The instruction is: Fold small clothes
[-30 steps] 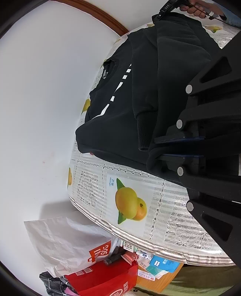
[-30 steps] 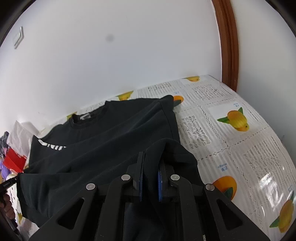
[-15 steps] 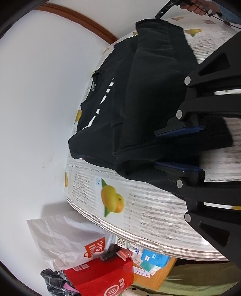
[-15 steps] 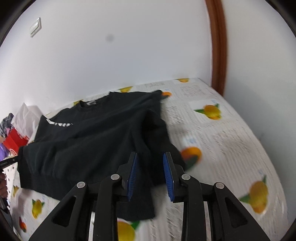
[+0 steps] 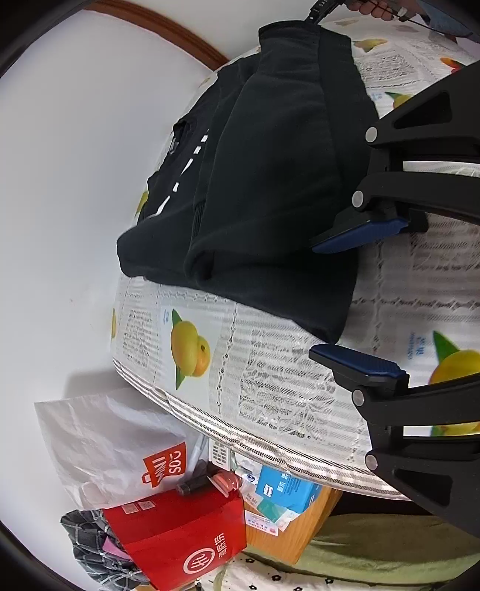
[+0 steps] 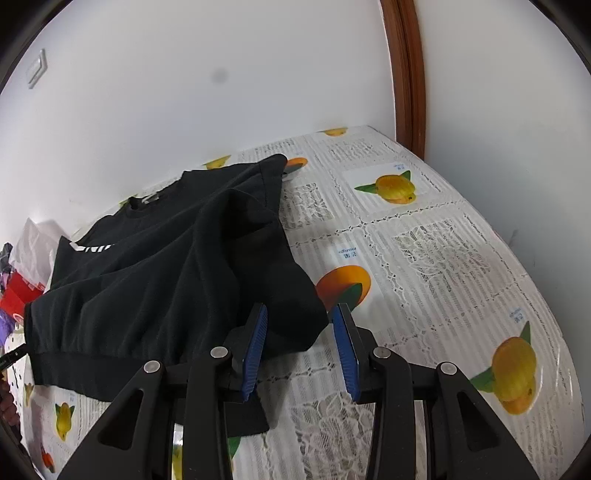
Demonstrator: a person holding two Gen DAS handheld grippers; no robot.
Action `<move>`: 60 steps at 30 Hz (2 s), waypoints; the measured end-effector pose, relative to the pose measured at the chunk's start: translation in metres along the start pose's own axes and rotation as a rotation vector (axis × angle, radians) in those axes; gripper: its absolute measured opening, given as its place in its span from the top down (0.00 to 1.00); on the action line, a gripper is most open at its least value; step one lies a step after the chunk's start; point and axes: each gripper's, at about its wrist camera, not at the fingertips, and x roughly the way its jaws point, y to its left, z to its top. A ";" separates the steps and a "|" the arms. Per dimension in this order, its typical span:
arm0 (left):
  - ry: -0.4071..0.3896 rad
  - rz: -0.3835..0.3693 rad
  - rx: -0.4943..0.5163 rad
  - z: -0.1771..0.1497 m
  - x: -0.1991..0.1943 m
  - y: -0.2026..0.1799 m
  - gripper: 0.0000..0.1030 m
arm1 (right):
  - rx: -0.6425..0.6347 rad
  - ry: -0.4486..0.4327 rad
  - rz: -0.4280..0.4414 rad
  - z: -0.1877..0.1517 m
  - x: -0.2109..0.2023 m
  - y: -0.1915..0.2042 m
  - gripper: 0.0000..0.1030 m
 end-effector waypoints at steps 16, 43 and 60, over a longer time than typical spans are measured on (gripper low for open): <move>0.021 -0.022 0.042 0.000 0.025 -0.005 0.78 | 0.025 0.039 0.029 0.014 0.036 0.004 0.76; 0.025 -0.027 0.110 -0.100 -0.060 -0.022 0.85 | -0.013 0.036 -0.011 -0.078 -0.078 -0.031 0.91; 0.004 -0.193 0.136 -0.145 -0.101 -0.026 0.53 | -0.077 0.052 0.114 -0.131 -0.117 -0.008 0.53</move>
